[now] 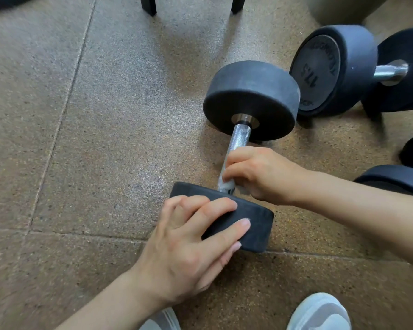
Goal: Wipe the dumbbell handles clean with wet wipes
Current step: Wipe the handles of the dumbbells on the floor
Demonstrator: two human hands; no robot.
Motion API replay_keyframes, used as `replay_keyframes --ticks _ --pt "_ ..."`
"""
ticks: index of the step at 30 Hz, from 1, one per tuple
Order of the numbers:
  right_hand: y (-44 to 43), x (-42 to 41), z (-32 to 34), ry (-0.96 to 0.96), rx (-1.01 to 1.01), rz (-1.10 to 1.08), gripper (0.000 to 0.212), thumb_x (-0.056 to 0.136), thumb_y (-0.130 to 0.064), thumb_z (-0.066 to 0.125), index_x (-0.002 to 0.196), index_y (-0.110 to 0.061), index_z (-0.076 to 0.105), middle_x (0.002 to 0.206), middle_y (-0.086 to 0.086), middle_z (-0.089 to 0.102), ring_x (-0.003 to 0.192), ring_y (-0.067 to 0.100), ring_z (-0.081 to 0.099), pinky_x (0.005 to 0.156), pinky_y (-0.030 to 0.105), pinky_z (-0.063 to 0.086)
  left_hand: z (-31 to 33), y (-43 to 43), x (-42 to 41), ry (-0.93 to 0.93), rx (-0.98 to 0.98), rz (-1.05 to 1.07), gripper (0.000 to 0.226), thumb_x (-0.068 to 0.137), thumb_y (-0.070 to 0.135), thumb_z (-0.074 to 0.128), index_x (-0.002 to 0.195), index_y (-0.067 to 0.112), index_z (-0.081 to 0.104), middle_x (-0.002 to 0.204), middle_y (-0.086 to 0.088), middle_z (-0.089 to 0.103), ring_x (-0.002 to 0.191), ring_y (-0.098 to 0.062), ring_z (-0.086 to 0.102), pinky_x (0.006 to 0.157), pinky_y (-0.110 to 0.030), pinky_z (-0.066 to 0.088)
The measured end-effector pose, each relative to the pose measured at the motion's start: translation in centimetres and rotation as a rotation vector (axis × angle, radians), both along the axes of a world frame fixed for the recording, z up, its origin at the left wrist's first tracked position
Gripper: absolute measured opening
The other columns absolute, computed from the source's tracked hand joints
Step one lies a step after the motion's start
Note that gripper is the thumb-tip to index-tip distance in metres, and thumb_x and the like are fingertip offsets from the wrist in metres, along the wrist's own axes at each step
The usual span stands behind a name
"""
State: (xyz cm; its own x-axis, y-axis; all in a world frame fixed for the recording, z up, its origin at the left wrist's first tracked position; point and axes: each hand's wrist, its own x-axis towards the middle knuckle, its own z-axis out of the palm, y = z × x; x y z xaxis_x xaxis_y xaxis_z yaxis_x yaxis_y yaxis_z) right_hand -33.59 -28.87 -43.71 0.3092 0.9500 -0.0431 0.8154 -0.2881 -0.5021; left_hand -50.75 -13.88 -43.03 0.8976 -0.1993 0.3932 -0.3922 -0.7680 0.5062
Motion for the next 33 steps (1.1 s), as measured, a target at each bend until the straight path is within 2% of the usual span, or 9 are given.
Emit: replay_keyframes --ticks 4,7,12,17,20,22,27,30,33 --pt "1.8 -1.0 -1.2 -0.033 0.027 -0.008 0.007 0.073 -0.005 0.070 0.077 -0.010 0.072 0.075 0.005 0.059 0.067 0.024 0.058 0.061 0.026 0.039 0.1 0.1 0.3 -0.009 0.008 -0.025 0.025 0.094 0.035 0.058 0.116 0.027 0.066 0.128 0.000 0.053 0.100 -0.023 0.047 0.087 -0.039 0.039" --pt "-0.1 0.0 -0.6 -0.022 0.032 -0.003 0.008 0.078 -0.009 0.066 0.083 -0.009 0.073 0.079 0.006 0.061 0.070 0.025 0.060 0.061 0.030 0.048 -0.2 0.2 0.2 -0.010 -0.029 -0.004 0.024 0.093 0.035 0.061 0.116 0.028 0.065 0.130 0.003 0.054 0.098 -0.022 0.046 0.085 -0.039 0.044" --pt "0.8 1.6 -1.7 -0.198 0.226 -0.474 0.018 0.087 -0.017 0.059 0.084 -0.007 0.074 0.081 0.009 0.063 0.070 0.027 0.061 0.061 0.036 0.052 -0.3 0.0 0.1 -0.026 -0.075 0.019 0.023 0.092 0.034 0.061 0.114 0.028 0.064 0.130 0.003 0.054 0.097 -0.023 0.046 0.082 -0.042 0.046" --pt "0.6 0.0 -2.0 -0.201 0.211 -0.272 0.011 0.084 -0.006 0.061 0.085 -0.007 0.073 0.082 0.009 0.063 0.070 0.027 0.061 0.065 0.034 0.051 -0.2 0.4 0.1 -0.024 -0.097 0.034 0.023 0.091 0.032 0.061 0.113 0.027 0.064 0.129 0.003 0.055 0.092 -0.026 0.051 0.078 -0.043 0.047" --pt "1.0 3.1 -2.3 -0.395 0.247 -0.477 0.015 0.089 -0.012 0.059 0.084 -0.005 0.072 0.081 0.010 0.064 0.067 0.030 0.063 0.057 0.037 0.053 -0.1 0.3 -0.1 -0.025 -0.119 0.041 0.022 0.091 0.031 0.063 0.113 0.027 0.065 0.130 0.004 0.055 0.089 -0.028 0.054 0.080 -0.042 0.047" --pt "0.8 2.1 -2.9 -0.394 0.276 -0.603 0.023 0.091 -0.017 0.055 0.084 -0.005 0.072 0.081 0.009 0.064 0.068 0.027 0.063 0.057 0.036 0.052 -0.1 0.4 -0.1 -0.023 -0.122 0.038 0.022 0.091 0.031 0.064 0.112 0.028 0.066 0.130 0.005 0.056 0.089 -0.027 0.054 0.080 -0.041 0.047" --pt "2.0 -0.2 -3.9 -0.146 0.473 -1.219 0.016 0.083 -0.005 0.063 0.092 -0.007 0.076 0.084 0.008 0.071 0.078 0.023 0.063 0.074 0.021 0.042 -0.1 0.4 -0.2 -0.018 -0.169 0.078 0.020 0.090 0.029 0.063 0.110 0.028 0.068 0.128 0.005 0.058 0.088 -0.029 0.053 0.084 -0.036 0.046" --pt "2.9 -0.4 -3.7 0.071 0.387 -1.422 0.015 0.087 -0.014 0.064 0.094 -0.012 0.077 0.080 0.007 0.073 0.072 0.015 0.059 0.070 0.018 0.039 -0.1 0.8 -0.4 -0.009 -0.195 0.115 0.018 0.089 0.025 0.064 0.102 0.022 0.076 0.124 -0.001 0.062 0.091 -0.026 0.050 0.090 -0.029 0.041" --pt "3.3 -0.7 -4.3 0.504 0.344 -1.552 0.012 0.089 -0.017 0.063 0.090 -0.013 0.075 0.080 0.002 0.073 0.076 0.013 0.067 0.080 0.029 0.054 0.0 1.3 -0.7 -0.004 -0.178 0.144 0.018 0.088 0.023 0.064 0.099 0.017 0.077 0.121 -0.003 0.063 0.093 -0.022 0.047 0.089 -0.028 0.041"
